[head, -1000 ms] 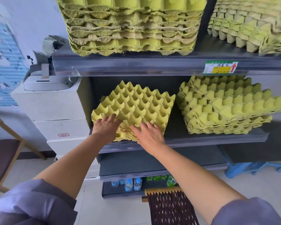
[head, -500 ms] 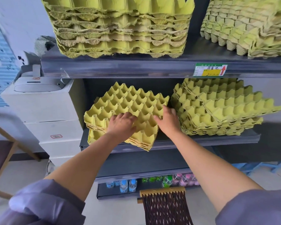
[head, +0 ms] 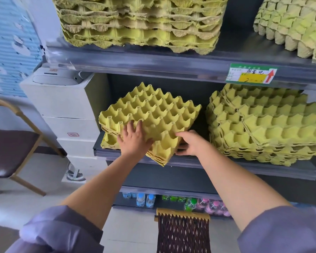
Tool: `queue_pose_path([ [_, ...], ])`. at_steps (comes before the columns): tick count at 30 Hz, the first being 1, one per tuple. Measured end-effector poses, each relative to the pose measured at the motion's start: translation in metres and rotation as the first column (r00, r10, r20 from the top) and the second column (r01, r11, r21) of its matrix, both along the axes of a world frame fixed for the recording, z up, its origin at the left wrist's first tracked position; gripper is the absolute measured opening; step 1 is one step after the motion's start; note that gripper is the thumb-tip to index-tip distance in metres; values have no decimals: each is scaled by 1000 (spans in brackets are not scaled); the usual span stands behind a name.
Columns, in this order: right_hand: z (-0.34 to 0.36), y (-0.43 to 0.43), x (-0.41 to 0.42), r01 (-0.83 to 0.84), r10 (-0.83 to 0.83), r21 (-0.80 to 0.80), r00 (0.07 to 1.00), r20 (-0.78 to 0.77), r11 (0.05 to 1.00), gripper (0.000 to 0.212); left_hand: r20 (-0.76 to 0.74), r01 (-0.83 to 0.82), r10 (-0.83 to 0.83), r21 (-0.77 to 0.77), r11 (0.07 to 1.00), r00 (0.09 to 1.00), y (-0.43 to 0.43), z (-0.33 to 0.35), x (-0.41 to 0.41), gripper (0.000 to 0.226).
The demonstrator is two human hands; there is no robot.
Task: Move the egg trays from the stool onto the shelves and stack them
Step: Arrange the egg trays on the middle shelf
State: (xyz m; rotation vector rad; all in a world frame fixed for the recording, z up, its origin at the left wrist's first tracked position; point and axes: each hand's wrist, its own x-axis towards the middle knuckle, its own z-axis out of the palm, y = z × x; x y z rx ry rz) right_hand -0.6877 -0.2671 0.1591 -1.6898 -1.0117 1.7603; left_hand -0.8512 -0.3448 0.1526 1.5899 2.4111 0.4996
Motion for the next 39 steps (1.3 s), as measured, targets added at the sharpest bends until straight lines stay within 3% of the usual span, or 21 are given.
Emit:
queue_pose_path([
  [3, 0, 1, 0, 7, -7, 27, 1000, 15, 1000, 11, 187, -189, 191, -28, 982, 964, -6, -2, 8, 89],
  [5, 0, 0, -2, 34, -34, 48, 999, -6, 998, 16, 349, -284, 287, -61, 957, 892, -9, -2, 15, 91],
  [8, 4, -5, -5, 69, -67, 86, 997, -25, 994, 21, 713, -378, 318, -80, 922, 625, -9, -3, 23, 91],
  [10, 7, -9, -6, 90, -88, 107, 996, -30, 990, 17, 851, -405, 301, -116, 907, 431, -7, -3, 25, 97],
  [13, 10, -13, -8, 122, -120, 148, 992, -28, 981, 13, 907, -411, 264, -114, 904, 329, -9, 6, 27, 113],
  [18, 16, -22, -16, 230, -208, 159, 967, -144, 960, 28, 905, -354, 146, 5, 935, 399, -5, 17, 16, 124],
  [23, 12, -38, -43, 295, -273, 133, 949, -157, 946, 42, 886, -327, 119, 39, 944, 449, -9, 15, -14, 89],
  [27, 7, -51, -63, 372, -360, 80, 923, -134, 925, 40, 875, -303, 115, 37, 952, 469, -6, 17, -34, 72],
  [33, 10, -59, -76, 499, -490, 13, 855, -167, 866, 40, 824, -134, 49, 33, 990, 564, 14, 27, -54, 71],
  [39, 11, -57, -119, 599, -584, 27, 789, -191, 800, 57, 755, -27, -64, 107, 994, 653, 28, 40, -87, 66],
])
